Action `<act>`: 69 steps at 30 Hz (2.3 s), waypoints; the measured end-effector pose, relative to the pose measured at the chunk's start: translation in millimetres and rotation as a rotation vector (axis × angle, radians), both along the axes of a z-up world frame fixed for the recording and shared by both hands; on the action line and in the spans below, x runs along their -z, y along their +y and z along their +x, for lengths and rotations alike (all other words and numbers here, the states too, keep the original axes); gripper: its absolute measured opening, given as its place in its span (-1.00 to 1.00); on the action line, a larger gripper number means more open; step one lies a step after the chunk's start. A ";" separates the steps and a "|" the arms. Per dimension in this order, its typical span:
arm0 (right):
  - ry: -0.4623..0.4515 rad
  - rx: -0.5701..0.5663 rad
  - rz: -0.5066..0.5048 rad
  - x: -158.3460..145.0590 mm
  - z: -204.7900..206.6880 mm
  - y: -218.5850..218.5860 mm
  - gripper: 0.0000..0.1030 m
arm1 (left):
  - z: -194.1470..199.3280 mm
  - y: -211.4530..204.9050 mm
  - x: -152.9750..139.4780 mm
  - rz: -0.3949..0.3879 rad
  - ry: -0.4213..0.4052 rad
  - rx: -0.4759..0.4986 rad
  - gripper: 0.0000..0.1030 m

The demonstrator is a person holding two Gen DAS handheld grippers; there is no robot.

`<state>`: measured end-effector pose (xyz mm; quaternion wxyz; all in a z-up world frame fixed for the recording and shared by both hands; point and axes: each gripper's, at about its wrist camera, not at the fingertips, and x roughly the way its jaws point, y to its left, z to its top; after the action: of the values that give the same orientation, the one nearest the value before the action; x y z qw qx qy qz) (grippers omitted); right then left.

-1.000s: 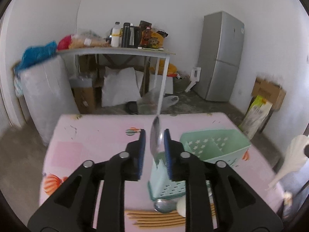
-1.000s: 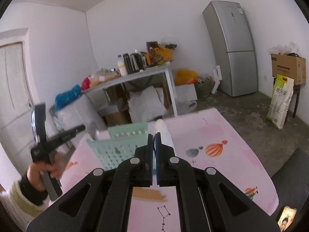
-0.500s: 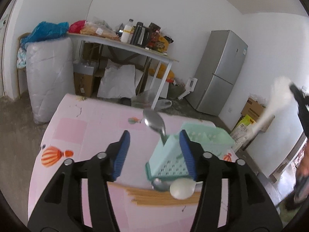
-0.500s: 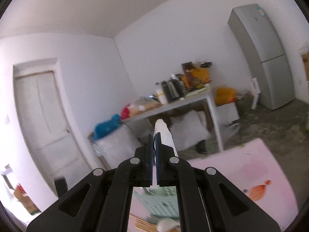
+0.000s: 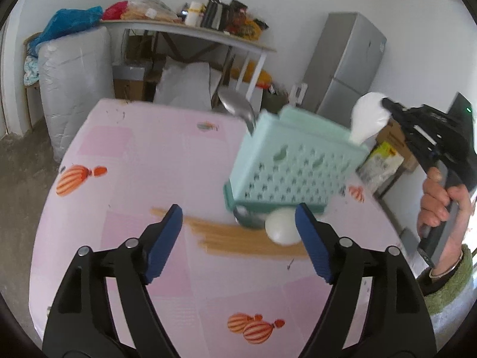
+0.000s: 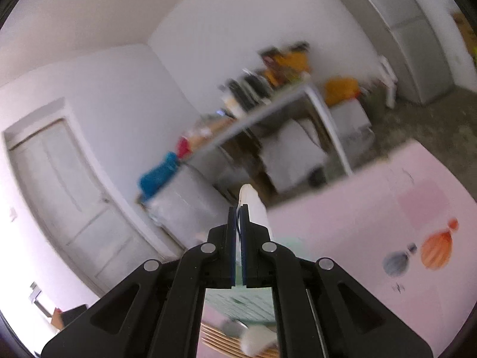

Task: Organize utensils
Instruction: 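Lower the silver spoon into the green holder and open the left tool while the right tool lifts the paddle, then insert the white rice paddle into the holder and open the right tool, then grasp the white plastic ladle beside the holder with the left tool and lift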

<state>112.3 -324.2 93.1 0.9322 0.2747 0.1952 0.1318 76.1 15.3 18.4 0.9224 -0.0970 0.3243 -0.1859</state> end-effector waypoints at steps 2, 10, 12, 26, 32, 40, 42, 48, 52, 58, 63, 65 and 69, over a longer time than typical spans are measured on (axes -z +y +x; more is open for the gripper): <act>0.024 0.008 0.004 7.1 -2.2 -5.5 -0.90 | -1.3 -6.1 7.2 0.028 0.017 0.011 0.49; -0.002 0.081 -0.017 -0.8 -29.4 -18.9 -0.67 | -1.5 -19.6 23.6 0.101 0.061 0.057 0.66; -0.010 0.098 -0.014 -2.4 -39.1 -23.6 -0.65 | -0.9 -23.2 25.6 0.130 0.072 0.074 0.69; 0.123 0.127 -0.109 40.7 -102.6 -6.3 -0.27 | 2.8 -29.4 29.3 0.106 0.127 0.116 0.83; 0.187 0.088 -0.125 61.2 -105.3 6.1 -0.26 | 0.3 -32.2 28.9 0.070 0.140 0.133 0.83; 0.248 0.068 -0.126 81.6 -108.7 16.2 -0.26 | 0.3 -38.5 27.6 0.037 0.129 0.177 0.83; 0.262 0.065 -0.120 87.3 -109.1 19.4 -0.26 | 3.8 -41.4 30.6 0.036 0.142 0.180 0.83; 0.290 0.049 -0.132 97.8 -111.3 25.7 -0.26 | 11.7 -53.7 35.6 0.110 0.111 0.148 0.83; 0.302 0.044 -0.120 104.8 -112.0 24.7 -0.26 | 6.8 -70.3 34.3 0.234 0.000 0.161 0.83; 0.309 0.036 -0.105 112.7 -110.1 22.0 -0.26 | -6.8 -104.0 37.7 0.436 -0.137 0.267 0.83; 0.312 0.026 -0.093 117.2 -107.1 20.1 -0.26 | -7.9 -121.7 38.1 0.546 -0.206 0.301 0.70; 0.311 0.021 -0.098 118.1 -106.6 20.8 -0.26 | -5.6 -129.0 41.0 0.590 -0.205 0.324 0.51; 0.312 0.012 -0.105 120.0 -104.5 22.2 -0.26 | 7.0 -139.0 49.6 0.616 -0.154 0.347 0.16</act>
<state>7.8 -302.0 -26.8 0.9043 0.2440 0.3428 0.0716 83.1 -123.7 -31.2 0.8848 0.2564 0.3063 -0.2398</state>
